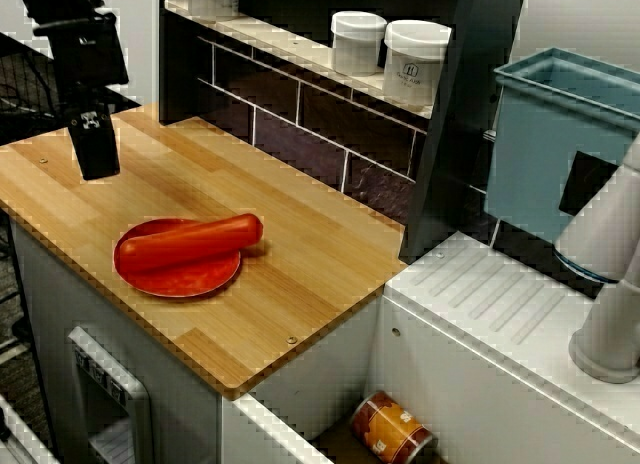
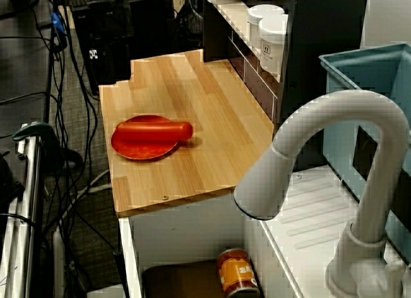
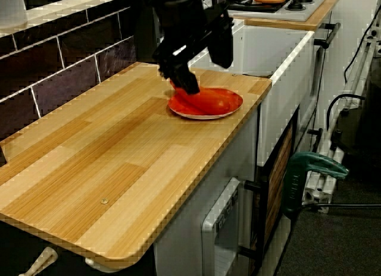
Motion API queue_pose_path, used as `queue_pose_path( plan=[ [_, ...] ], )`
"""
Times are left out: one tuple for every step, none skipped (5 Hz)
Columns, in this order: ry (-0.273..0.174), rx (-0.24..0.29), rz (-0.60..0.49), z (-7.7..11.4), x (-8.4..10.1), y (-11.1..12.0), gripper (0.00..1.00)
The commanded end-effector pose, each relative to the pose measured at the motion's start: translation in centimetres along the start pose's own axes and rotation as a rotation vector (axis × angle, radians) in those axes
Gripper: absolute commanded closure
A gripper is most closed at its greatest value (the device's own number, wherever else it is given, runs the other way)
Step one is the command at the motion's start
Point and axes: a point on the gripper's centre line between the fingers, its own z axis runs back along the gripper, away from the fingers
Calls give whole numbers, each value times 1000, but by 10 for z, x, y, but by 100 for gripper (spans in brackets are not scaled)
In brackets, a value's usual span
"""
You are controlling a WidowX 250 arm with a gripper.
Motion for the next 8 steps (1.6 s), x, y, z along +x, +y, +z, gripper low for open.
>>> queue_pose_path(
  plan=[
    [-70, 120, -178, 10, 2, -16, 0],
    [-86, 137, -168, 8, 9, -19, 0],
    [-104, 192, -141, -8, 20, -18, 0],
    [-105, 239, -113, -26, 33, -10, 0],
    [-91, 269, -85, -48, 43, -2, 0],
    [-68, 289, -73, -67, 46, 3, 0],
    [-62, 293, -59, -75, 44, 2, 0],
    [-73, 280, -54, -76, 40, -1, 0]
  ],
)
